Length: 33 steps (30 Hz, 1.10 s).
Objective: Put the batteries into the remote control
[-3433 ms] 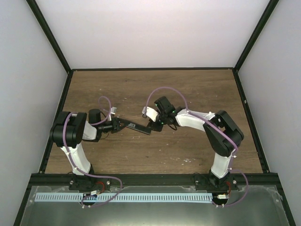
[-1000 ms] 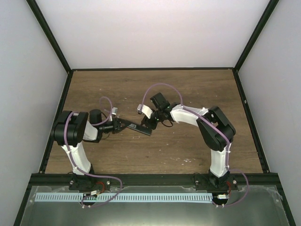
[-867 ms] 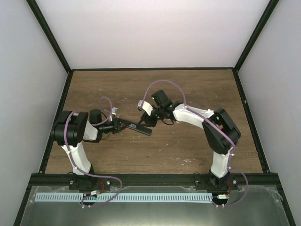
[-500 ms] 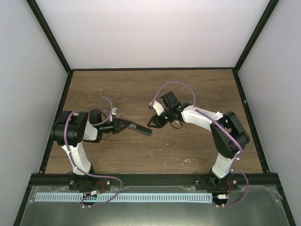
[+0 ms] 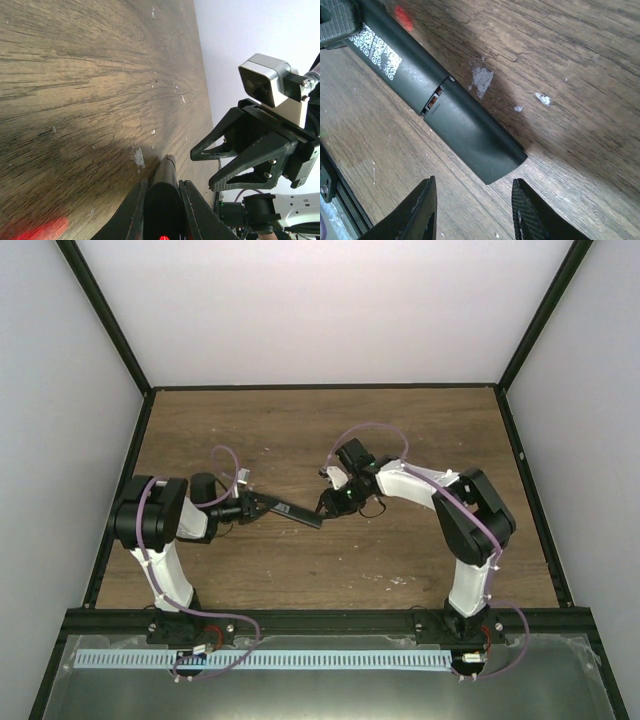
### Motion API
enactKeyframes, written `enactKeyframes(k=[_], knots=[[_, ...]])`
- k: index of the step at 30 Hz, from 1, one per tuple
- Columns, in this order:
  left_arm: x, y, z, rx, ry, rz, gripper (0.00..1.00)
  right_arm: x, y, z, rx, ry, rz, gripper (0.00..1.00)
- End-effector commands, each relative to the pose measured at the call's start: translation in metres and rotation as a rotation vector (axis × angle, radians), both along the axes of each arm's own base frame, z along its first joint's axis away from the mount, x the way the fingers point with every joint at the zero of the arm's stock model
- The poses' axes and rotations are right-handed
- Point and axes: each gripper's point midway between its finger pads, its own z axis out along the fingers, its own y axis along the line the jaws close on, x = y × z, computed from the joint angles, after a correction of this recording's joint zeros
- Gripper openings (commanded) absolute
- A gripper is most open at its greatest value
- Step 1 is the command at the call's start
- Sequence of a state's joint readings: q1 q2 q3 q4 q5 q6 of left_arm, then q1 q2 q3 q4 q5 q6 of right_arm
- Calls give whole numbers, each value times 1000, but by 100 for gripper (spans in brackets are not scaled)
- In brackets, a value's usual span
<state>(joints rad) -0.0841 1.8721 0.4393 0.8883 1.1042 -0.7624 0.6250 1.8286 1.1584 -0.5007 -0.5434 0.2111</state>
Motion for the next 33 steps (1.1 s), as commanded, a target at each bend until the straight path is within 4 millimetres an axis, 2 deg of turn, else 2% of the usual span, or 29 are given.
enactKeyframes(k=[1, 9, 18, 33], knots=[[-3, 1, -6, 30, -20, 5, 0, 3, 5, 2, -8, 65, -43, 34], [-3, 0, -5, 29, -22, 3, 0, 6, -1, -8, -38, 95, -63, 37], [-3, 0, -5, 28, -22, 4, 0, 14, 5, -17, -37, 98, -57, 37], [-3, 0, -5, 29, -23, 3, 0, 12, 8, -30, -39, 134, -46, 32]])
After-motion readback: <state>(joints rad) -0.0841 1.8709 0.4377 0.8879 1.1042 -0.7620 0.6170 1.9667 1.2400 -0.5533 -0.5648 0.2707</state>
